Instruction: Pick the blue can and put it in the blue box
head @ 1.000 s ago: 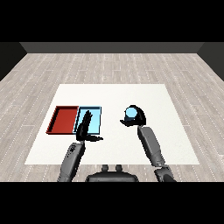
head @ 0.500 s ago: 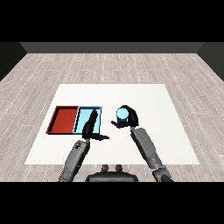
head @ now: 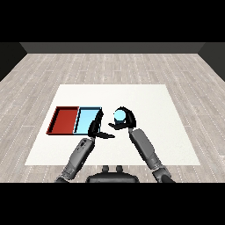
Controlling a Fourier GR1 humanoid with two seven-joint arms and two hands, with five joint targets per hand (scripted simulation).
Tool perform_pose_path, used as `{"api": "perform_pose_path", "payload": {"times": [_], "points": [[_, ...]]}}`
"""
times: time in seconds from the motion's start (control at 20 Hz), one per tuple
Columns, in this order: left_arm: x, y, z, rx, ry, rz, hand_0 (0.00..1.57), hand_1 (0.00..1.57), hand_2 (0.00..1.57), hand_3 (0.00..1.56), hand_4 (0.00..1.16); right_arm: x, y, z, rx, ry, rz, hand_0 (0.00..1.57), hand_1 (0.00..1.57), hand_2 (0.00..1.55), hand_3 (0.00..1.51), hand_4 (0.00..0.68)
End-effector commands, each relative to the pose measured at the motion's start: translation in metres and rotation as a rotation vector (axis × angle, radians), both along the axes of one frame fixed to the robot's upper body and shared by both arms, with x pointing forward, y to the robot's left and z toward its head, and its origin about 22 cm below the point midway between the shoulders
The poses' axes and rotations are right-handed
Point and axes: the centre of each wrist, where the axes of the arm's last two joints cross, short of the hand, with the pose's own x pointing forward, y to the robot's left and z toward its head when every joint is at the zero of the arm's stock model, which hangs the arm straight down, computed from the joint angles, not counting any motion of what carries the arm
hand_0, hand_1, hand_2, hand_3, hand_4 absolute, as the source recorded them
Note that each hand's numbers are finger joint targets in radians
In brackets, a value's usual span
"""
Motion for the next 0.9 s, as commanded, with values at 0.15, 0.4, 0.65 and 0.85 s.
{"api": "perform_pose_path", "payload": {"times": [0.15,0.4,0.65,0.85], "points": [[0.006,-0.017,-0.028,0.037,0.067,-0.016,0.00,0.00,0.00,0.00,0.00,-0.002,0.000,0.001,0.001,-0.039,0.030,1.40,1.40,1.44,1.40,0.674],[0.000,-0.018,-0.011,0.016,0.073,-0.041,0.00,0.00,0.00,0.00,0.00,-0.024,0.015,0.015,0.017,-0.039,0.040,1.39,1.39,1.45,1.41,0.680],[0.003,-0.041,-0.009,0.002,0.068,-0.035,0.00,0.00,0.00,0.00,0.00,-0.007,0.029,0.016,0.002,-0.035,0.069,1.39,1.39,1.44,1.40,0.659],[0.013,-0.040,-0.025,0.026,0.045,-0.051,0.00,0.00,0.00,0.00,0.00,-0.008,0.037,0.018,-0.010,-0.059,0.076,1.39,1.39,1.43,1.39,0.651]]}}
